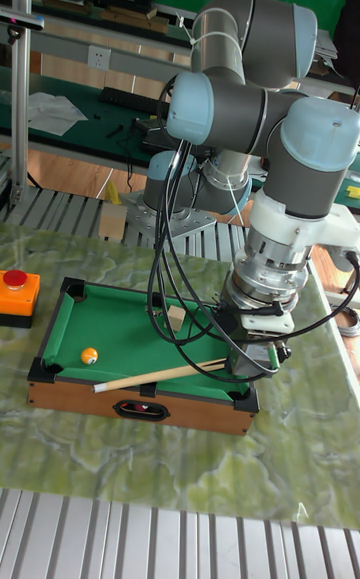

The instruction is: Hit the pool ball

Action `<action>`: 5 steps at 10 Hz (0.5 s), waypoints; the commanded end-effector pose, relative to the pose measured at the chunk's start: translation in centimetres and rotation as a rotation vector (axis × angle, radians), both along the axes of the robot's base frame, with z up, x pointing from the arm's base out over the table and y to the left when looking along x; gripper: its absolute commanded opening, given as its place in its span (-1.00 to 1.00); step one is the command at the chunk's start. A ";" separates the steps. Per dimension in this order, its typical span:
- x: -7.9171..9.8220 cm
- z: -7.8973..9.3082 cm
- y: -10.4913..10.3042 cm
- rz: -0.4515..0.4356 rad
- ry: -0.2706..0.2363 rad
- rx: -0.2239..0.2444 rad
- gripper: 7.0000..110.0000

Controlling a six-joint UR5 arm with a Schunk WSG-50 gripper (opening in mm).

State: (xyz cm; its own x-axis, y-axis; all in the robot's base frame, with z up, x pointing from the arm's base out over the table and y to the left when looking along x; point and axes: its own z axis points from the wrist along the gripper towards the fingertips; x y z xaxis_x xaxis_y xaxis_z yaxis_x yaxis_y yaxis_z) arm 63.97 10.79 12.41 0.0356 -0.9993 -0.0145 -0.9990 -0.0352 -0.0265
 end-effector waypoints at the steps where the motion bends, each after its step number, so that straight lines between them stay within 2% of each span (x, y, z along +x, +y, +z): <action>1: 0.0 0.1 0.2 -0.012 0.001 0.010 -1.00; 5: 0.0 0.1 0.3 -0.013 0.003 0.017 -1.00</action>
State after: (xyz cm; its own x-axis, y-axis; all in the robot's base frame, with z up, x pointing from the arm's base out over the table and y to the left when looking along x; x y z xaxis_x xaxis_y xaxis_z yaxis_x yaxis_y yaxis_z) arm 63.92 10.82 12.41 0.0283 -0.9995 -0.0160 -0.9993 -0.0279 -0.0244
